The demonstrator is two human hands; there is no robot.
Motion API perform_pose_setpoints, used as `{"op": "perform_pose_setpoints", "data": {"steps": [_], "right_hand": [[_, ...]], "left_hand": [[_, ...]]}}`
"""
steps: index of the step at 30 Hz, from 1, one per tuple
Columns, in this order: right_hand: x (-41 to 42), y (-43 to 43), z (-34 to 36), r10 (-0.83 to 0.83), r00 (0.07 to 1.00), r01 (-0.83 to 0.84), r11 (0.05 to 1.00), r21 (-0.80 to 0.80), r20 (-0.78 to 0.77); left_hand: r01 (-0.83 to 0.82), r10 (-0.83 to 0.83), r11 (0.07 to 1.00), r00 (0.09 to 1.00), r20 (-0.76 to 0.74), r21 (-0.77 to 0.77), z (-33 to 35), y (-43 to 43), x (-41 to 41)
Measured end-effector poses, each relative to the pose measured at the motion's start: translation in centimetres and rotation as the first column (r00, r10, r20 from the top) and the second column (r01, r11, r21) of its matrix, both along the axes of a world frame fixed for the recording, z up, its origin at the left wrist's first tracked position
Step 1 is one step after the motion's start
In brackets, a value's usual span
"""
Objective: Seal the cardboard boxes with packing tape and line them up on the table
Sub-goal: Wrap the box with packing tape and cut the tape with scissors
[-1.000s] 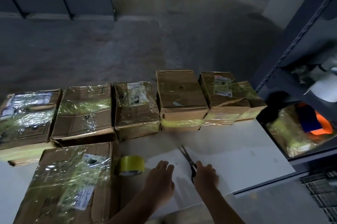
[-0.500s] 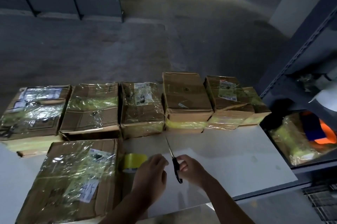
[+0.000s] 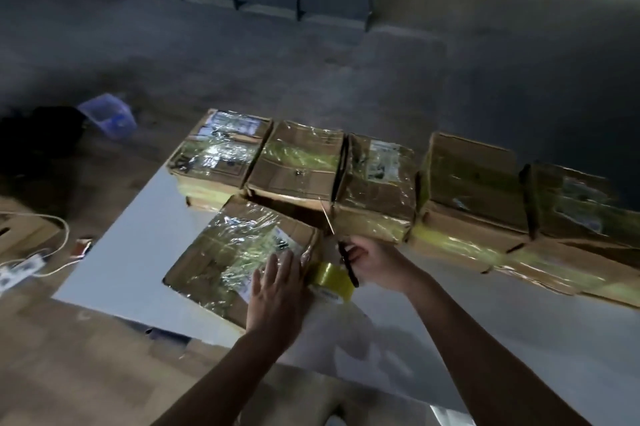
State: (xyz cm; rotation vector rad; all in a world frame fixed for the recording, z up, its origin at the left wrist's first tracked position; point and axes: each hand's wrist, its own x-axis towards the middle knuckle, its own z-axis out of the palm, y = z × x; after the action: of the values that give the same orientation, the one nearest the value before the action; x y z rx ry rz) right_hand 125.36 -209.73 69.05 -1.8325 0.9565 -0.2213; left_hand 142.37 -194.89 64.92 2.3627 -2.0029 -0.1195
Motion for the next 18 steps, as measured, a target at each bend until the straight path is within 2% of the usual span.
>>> {"op": "perform_pose_setpoints", "data": {"steps": [3, 7, 13, 16, 18], "right_hand": [[1.7, -0.2, 0.4, 0.095, 0.994, -0.095, 0.995, 0.010, -0.049], [3.8, 0.4, 0.3, 0.193, 0.979, -0.191, 0.981, 0.036, -0.068], [6.1, 1.3, 0.6, 0.377, 0.917, -0.370, 0.926, 0.078, -0.131], [6.9, 1.0, 0.8, 0.460, 0.857, -0.468, 0.883, 0.022, -0.232], [7.4, 0.9, 1.4, 0.509, 0.814, -0.533, 0.846, -0.009, -0.281]], "left_hand": [[-0.024, 0.024, 1.000, 1.000, -0.004, 0.004, -0.3, 1.6, 2.2], [-0.035, 0.033, 0.997, 0.999, -0.023, -0.072, 0.2, 3.8, 4.4], [-0.082, 0.096, 0.973, 0.994, 0.055, -0.218, 0.1, 7.0, 8.1], [-0.167, 0.192, 0.917, 0.981, 0.036, -0.364, 0.6, 7.8, 8.0], [-0.222, 0.219, 0.891, 0.974, -0.055, -0.395, 0.5, 7.9, 6.4]]}}
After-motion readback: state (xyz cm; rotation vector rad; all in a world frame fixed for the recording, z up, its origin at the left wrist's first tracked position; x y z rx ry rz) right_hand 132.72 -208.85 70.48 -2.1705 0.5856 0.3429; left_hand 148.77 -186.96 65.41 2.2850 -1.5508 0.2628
